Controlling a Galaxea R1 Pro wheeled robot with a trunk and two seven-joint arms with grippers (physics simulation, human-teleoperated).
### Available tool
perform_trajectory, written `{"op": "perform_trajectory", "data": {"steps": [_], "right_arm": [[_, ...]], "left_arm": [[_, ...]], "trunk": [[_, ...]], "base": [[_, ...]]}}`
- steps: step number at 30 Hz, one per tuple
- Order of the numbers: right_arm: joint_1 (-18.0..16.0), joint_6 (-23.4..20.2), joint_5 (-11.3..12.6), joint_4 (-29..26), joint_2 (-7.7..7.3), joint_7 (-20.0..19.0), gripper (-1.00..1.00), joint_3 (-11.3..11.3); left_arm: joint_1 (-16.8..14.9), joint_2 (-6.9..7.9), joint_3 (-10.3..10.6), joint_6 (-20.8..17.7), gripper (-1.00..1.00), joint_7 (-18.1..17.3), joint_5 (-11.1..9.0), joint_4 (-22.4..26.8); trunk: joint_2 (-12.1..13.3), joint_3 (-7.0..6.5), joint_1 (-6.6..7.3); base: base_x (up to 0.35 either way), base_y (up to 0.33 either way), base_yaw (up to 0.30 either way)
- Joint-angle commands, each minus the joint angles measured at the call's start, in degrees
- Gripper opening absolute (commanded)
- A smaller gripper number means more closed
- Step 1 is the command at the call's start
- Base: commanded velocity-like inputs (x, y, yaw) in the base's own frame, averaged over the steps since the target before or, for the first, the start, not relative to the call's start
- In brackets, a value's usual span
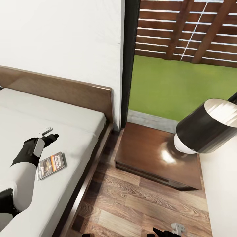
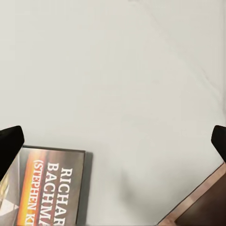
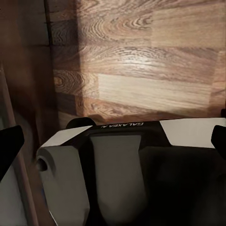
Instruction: In the bedroom, move the book from the bed onto either nightstand, and place the two sandals side by side next to the bed.
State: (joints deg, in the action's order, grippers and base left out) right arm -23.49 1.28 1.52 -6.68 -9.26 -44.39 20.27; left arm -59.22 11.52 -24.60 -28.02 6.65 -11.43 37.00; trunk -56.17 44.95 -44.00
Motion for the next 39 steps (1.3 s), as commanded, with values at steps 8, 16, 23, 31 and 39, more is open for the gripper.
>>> {"op": "perform_trajectory", "data": {"steps": [8,16,23,31,39], "right_arm": [[-0.01,0.13,0.15,0.08,-0.02,-0.25,1.0,-0.06],[-0.06,0.13,0.15,0.06,-0.04,-0.25,1.0,-0.06],[-0.05,0.13,0.15,0.07,-0.02,-0.25,1.0,-0.06],[-0.01,0.13,0.15,0.09,-0.04,-0.25,1.0,-0.06],[-0.06,0.13,0.15,0.06,-0.03,-0.25,1.0,-0.06]], "left_arm": [[-0.02,-0.09,-0.01,-0.28,1.0,0.38,-0.61,0.09],[-0.02,-0.1,-0.01,-0.28,1.0,0.38,-0.61,0.07],[-0.02,-0.1,-0.01,-0.28,1.0,0.38,-0.61,0.07],[-0.02,-0.12,-0.01,-0.28,1.0,0.38,-0.61,0.09],[-0.02,-0.11,-0.01,-0.28,1.0,0.38,-0.61,0.06]], "trunk": [[-0.03,0.04,-0.01],[-0.03,0.23,-0.01],[-0.03,0.63,-0.01],[-2.03,1.59,-1.11],[-5.24,3.03,-2.87]], "base": [[0.021,0.0,0.0],[0.001,0.0,0.071],[0.0,0.0,0.136],[0.0,0.0,0.02],[0.0,0.0,0.0]]}}
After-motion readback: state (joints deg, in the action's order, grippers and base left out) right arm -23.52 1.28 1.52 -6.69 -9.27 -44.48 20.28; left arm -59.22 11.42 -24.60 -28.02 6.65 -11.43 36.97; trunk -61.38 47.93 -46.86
